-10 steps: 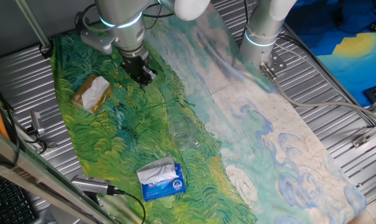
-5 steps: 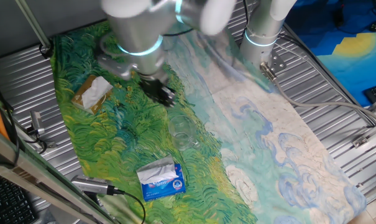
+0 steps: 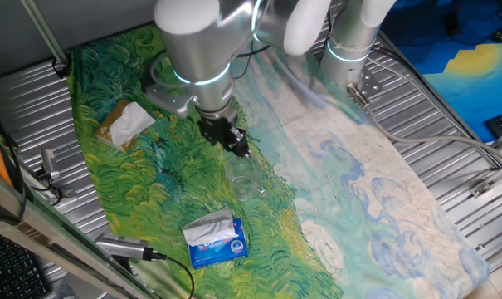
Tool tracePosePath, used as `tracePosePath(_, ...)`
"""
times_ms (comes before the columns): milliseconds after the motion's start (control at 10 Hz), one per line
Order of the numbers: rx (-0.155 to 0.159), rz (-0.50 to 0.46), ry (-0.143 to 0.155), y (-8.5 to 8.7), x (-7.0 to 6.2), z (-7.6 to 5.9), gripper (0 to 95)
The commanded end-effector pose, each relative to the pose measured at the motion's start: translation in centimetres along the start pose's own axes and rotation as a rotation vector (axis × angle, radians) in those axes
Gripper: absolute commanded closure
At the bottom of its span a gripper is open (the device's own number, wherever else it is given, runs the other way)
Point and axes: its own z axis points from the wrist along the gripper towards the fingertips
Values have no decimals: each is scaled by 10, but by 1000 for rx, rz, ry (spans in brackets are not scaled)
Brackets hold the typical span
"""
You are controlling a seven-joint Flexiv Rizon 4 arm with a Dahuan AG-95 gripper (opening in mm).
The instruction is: Pick up the cup
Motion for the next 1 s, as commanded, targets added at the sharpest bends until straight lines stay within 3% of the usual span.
tracePosePath(100, 7, 6, 7, 13, -4, 5, 0)
tracePosePath(500, 9, 22, 3, 27, -7, 13, 0)
tracePosePath(1000, 9, 21, -6, 33, 2, 29, 0)
